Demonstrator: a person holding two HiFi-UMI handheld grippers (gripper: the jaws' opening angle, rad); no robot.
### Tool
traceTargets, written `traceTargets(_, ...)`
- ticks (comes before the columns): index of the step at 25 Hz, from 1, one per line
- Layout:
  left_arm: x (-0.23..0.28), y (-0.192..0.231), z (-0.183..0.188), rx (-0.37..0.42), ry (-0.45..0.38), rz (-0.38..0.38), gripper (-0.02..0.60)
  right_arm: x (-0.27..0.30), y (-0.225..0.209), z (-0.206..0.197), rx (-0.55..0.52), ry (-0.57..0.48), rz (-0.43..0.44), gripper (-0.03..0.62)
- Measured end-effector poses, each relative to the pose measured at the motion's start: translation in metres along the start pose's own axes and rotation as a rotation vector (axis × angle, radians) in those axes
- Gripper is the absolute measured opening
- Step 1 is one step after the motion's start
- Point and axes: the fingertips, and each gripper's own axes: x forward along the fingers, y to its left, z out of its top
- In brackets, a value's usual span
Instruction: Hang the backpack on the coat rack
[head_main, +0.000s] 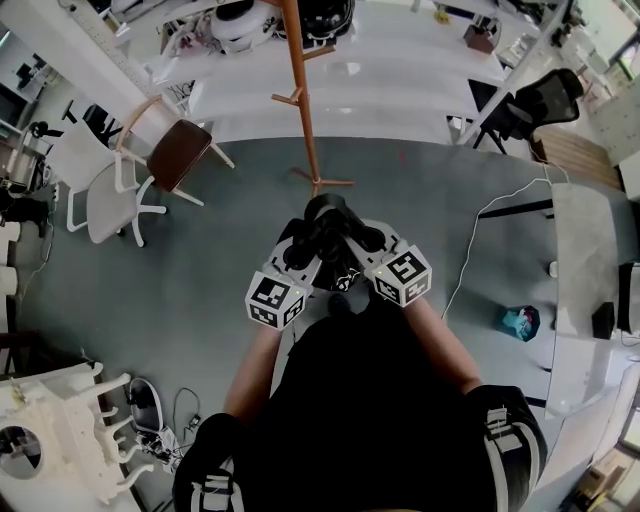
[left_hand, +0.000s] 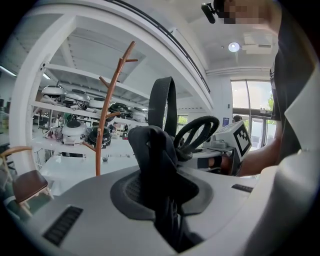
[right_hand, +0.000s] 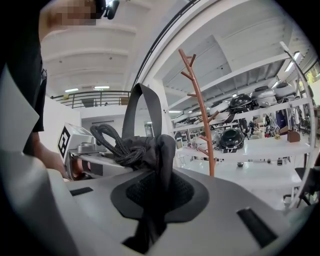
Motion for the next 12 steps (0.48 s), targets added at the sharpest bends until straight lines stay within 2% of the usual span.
traceTargets(12,-0.007,0.024,-0.007,-0.014,0.007,0.036,0.089,0.027,0.004,-0.006,0.004,0.019,0.035,0.061)
